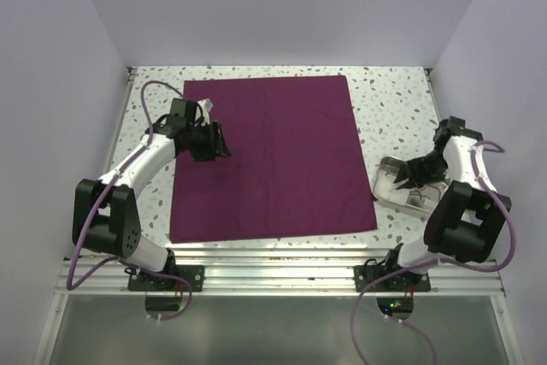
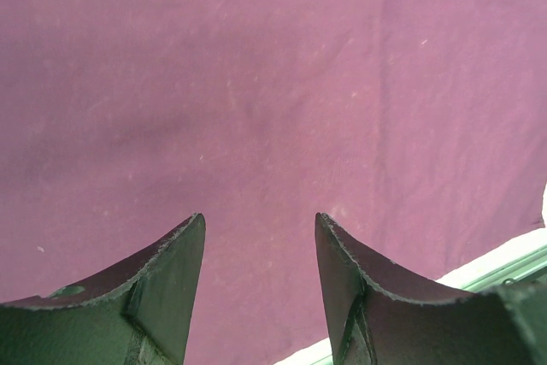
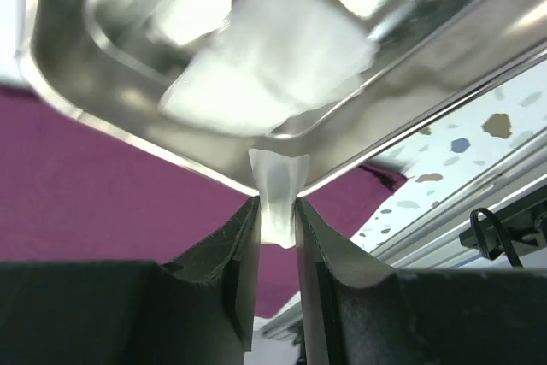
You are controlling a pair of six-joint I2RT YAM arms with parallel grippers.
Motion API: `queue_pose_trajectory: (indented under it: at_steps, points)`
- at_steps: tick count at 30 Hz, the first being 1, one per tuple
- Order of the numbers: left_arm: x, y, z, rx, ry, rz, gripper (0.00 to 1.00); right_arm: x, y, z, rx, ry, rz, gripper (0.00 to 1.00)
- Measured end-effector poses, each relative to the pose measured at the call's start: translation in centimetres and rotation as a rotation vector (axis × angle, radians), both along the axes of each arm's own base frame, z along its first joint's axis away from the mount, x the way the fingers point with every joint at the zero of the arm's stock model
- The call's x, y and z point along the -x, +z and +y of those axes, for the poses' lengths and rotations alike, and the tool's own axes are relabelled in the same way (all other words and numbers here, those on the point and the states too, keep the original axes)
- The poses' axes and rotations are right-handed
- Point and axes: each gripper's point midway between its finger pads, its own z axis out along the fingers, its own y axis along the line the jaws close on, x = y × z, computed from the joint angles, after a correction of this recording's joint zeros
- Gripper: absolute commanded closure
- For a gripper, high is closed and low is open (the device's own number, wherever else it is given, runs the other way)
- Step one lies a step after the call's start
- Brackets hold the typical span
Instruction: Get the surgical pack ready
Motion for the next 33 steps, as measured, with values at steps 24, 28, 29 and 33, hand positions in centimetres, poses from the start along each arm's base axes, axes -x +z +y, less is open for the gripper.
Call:
queue_pose_trajectory:
  at_steps: [24,28,29,33]
  points:
    - [-0.6,1.0,-0.4,0.016,-0.016,-0.025,0.42,3.1,-1.3,-4.4,0.040,-0.024,0.095,0.45]
    - [-0.6,0.9,-0.4,0.015,-0.018,-0.018,0.42,3.9,-1.3,-4.2,0.038,-0.017,0.104,0.44]
    - [-0.7,0.9,-0.4,0.015,-0.019,-0.017,0.42,4.1,-1.5,-4.1,0.035,-0.015,0.111,0.43]
    - [-0.7,0.8,-0.4,0.015,-0.019,-0.014,0.42,5.3,-2.9,-3.6,0.018,-0.015,0.149,0.42]
